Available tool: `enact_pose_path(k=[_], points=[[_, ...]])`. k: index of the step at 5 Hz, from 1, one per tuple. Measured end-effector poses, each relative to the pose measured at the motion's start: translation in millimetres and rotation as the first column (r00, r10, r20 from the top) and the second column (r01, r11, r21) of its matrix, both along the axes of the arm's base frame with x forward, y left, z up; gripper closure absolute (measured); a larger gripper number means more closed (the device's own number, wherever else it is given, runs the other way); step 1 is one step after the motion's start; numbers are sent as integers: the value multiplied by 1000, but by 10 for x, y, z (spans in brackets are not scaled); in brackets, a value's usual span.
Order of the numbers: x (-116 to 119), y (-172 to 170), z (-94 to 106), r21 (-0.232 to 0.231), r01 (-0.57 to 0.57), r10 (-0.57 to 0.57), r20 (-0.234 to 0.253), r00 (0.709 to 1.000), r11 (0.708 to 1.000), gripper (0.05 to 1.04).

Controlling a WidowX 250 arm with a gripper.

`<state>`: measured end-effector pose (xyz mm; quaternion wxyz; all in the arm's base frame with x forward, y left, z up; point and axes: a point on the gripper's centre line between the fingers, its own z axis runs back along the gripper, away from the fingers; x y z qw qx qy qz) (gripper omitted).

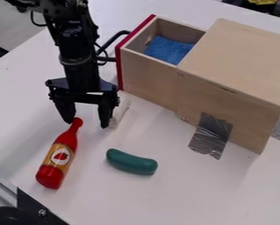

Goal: Put white element in the drawer

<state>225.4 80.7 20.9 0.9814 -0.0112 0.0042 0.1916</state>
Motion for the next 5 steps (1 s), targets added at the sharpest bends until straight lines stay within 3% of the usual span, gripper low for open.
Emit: enact_pose_path(k=[3, 5], points=[[9, -110, 124, -35, 9, -8, 19, 1000, 999, 83], [158, -95, 194, -40, 11, -9, 35, 999, 999, 83]])
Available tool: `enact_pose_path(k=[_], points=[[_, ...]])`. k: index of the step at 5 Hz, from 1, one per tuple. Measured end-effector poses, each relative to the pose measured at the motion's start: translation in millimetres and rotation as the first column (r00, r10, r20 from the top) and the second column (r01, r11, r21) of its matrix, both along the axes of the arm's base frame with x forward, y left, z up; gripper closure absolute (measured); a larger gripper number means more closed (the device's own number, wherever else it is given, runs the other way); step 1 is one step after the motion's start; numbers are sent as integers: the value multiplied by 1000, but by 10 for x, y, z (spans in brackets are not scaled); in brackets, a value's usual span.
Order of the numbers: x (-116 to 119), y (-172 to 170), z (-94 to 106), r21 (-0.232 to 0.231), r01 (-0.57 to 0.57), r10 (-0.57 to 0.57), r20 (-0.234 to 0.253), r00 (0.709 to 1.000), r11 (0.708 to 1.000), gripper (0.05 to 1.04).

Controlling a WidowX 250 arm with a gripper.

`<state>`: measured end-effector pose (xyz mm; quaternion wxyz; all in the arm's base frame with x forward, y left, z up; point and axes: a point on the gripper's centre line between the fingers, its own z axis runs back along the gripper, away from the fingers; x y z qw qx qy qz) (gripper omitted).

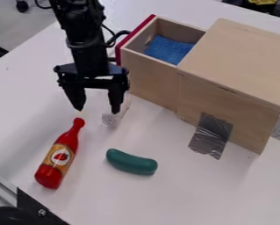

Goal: Put white element in the drawer

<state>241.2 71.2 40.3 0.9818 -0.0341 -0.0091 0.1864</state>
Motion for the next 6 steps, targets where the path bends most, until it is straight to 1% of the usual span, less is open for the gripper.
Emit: enact_pose_path(k=[1, 2, 4, 5, 6], points=[[36, 29, -148, 4, -3, 4, -27, 1000, 1000, 83], [86, 51, -149, 13, -5, 5, -19, 1000, 1000, 83], [113, 47, -193, 9, -34, 34, -11, 999, 999, 83], [136, -2, -274, 0, -38, 38, -24, 999, 999, 83], [222, -35, -271, 12, -30, 30, -11, 1000, 999, 83]])
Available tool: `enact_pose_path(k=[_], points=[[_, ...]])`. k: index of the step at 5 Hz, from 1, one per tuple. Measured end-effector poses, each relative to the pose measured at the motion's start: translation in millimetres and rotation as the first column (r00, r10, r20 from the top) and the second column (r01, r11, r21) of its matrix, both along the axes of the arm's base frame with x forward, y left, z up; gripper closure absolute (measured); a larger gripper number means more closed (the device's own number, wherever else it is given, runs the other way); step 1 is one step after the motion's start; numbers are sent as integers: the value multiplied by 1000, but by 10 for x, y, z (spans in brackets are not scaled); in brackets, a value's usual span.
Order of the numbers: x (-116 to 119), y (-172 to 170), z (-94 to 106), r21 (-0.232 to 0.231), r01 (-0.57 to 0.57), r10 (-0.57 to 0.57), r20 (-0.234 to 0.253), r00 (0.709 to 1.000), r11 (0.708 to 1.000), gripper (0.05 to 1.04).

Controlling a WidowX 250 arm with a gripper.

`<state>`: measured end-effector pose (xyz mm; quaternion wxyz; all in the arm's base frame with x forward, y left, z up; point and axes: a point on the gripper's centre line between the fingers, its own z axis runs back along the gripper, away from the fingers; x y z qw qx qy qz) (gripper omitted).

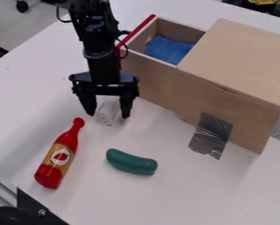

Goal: Put white element in the drawer

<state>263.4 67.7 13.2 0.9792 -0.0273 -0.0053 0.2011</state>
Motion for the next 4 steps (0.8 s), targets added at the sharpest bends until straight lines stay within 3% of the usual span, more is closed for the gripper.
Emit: enact_pose_path(k=[1, 2, 3, 4], points=[[78, -40, -17, 30, 27, -27, 9, 1000, 999, 83], [74, -36, -130, 44, 35, -34, -13, 999, 998, 133], [117, -2, -156, 58, 31, -31, -4, 1000, 998, 422], [116, 41, -155, 68, 13, -13, -5, 1000, 998, 592]])
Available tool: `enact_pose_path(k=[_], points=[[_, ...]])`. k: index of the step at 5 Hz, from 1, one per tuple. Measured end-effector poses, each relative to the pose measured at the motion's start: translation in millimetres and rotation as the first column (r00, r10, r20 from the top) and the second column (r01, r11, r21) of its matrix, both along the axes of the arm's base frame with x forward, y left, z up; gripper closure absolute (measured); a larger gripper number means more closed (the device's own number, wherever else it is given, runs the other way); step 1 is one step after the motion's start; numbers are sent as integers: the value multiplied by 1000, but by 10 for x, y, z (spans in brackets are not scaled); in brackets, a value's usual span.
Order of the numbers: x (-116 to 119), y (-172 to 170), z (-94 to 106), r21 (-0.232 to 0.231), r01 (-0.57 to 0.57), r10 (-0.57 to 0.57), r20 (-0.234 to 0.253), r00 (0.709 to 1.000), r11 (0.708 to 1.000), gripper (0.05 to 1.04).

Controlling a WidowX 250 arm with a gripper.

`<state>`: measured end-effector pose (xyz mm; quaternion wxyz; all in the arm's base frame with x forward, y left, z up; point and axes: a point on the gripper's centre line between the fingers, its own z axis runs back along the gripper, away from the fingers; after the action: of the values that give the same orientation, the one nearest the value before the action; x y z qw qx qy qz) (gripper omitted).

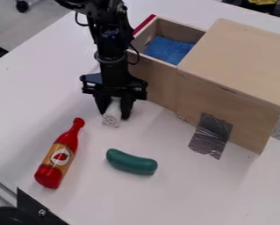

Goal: Put white element in the drawer

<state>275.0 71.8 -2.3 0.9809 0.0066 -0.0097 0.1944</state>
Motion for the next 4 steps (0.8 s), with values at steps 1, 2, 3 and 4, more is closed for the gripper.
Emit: enact_pose_path(k=[1, 2, 3, 4], points=[[-43, -1, 8, -9, -3, 3, -14, 1000, 1000, 593], [-83, -27, 397, -34, 10, -10, 9, 1000, 999, 593], [-70, -1, 813, -43, 21, -20, 31, 999, 999, 593], [-7, 26, 1080, -75, 33, -30, 38, 999, 997, 593]])
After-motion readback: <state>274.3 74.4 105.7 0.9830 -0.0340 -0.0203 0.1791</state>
